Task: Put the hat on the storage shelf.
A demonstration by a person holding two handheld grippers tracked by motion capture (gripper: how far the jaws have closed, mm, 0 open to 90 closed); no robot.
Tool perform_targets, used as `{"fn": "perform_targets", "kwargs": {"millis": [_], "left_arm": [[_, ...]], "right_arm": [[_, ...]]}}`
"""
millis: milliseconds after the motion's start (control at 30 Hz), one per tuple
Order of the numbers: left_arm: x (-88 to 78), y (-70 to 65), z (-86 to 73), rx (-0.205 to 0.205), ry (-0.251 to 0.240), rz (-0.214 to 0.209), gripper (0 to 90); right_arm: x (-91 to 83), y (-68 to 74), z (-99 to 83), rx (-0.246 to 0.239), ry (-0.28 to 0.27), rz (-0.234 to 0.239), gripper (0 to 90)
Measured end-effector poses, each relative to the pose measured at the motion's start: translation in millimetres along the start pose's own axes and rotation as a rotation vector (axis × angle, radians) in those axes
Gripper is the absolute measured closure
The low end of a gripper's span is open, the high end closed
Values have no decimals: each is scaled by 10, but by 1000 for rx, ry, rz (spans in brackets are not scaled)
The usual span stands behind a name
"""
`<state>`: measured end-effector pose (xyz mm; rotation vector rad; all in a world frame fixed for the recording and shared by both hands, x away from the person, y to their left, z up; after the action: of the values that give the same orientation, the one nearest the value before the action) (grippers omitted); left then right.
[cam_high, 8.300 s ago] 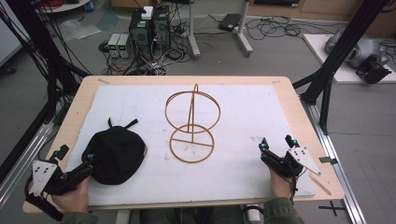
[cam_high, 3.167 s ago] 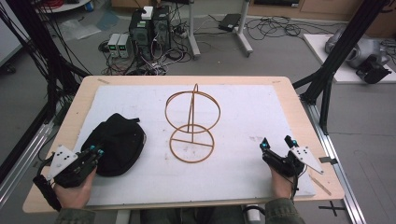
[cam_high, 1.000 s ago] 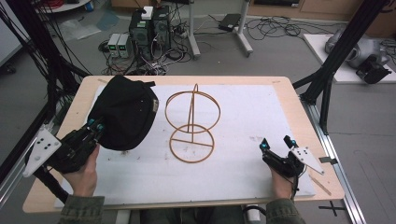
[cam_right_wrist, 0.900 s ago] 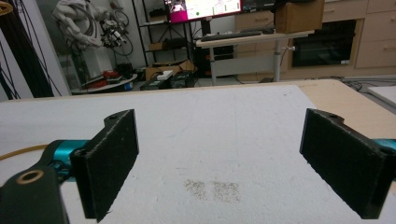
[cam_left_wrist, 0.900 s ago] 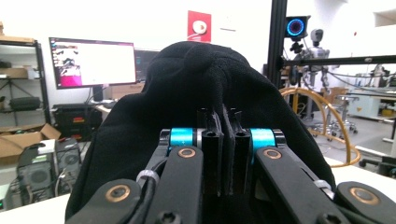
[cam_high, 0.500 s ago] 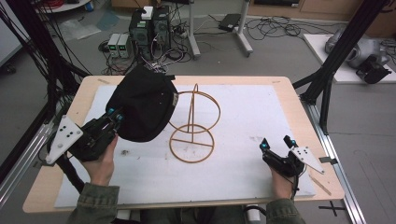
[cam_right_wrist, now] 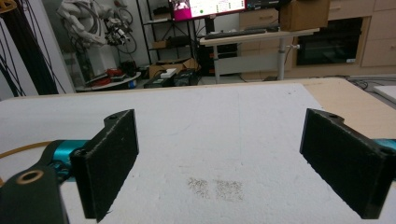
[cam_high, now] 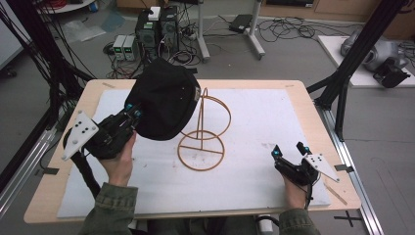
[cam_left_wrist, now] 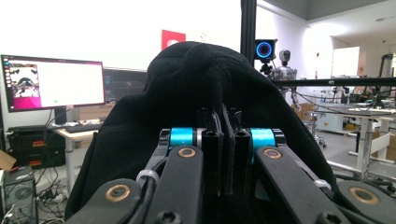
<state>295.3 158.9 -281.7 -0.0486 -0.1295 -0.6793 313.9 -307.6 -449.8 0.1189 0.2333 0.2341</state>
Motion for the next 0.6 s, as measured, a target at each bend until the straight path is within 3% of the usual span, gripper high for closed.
{"fn": "perform_targets", "kwargs": {"millis": [600], "left_arm": [[367,-205,83,29,15,-58,872]], "right_arm": [[-6,0,-2,-3,-1,8,108]]}}
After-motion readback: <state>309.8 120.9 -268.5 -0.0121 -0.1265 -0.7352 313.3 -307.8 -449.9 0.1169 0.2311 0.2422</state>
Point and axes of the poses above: each handheld gripper's, and its own axes: x roughly forward along the jaws, z roughly out of its top, y roughly to its left, the point moved 4 cm from there along x, roughly forward along the jaws, and after that the axes turned 7 degrees about y, right-handed, at the moved point
